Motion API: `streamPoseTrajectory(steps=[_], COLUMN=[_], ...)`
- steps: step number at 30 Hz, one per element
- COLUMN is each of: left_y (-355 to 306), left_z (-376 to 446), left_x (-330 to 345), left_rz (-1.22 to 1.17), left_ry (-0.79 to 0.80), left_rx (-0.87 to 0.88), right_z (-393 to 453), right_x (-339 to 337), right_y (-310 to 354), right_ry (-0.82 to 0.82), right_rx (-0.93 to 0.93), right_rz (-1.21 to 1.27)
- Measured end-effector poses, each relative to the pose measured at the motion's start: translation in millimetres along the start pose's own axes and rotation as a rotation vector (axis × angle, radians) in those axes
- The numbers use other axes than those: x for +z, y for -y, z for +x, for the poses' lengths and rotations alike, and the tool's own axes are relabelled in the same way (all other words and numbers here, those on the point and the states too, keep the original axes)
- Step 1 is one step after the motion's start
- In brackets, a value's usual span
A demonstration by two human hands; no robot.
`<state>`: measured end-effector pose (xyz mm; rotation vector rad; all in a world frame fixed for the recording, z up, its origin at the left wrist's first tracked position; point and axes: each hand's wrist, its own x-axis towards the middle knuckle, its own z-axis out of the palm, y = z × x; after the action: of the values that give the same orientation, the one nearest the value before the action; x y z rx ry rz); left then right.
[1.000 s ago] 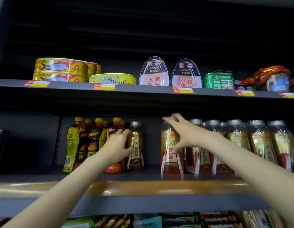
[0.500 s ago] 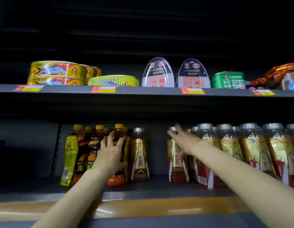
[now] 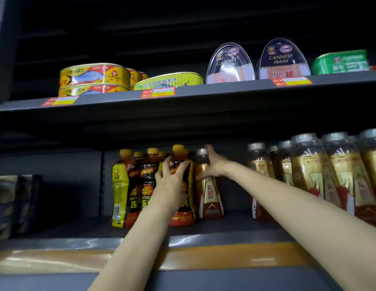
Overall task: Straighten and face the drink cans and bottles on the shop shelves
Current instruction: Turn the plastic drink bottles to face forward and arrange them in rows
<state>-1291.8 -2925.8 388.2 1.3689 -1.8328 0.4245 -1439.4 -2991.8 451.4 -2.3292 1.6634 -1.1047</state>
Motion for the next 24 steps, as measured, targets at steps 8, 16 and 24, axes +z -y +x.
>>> streamPoseTrajectory(steps=[8,16,24], left_y=[-0.5,-29.7,-86.6], left_z=[-3.6,-6.5,-72.5], left_x=[-3.2,-26.7,-57.5], left_rz=[-0.029,-0.085,-1.266], left_ry=[0.005,-0.094,0.459], left_rx=[-0.015,-0.031,-0.171], right_z=[-77.5,-173.4,-211.9], right_x=[-33.8,-79.6,-114.1], right_y=[3.3,-20.1,-27.8], right_ry=[-0.111,-0.387,-0.385], right_rx=[-0.188,-0.206,-0.095], right_rz=[0.103,0.631,1.168])
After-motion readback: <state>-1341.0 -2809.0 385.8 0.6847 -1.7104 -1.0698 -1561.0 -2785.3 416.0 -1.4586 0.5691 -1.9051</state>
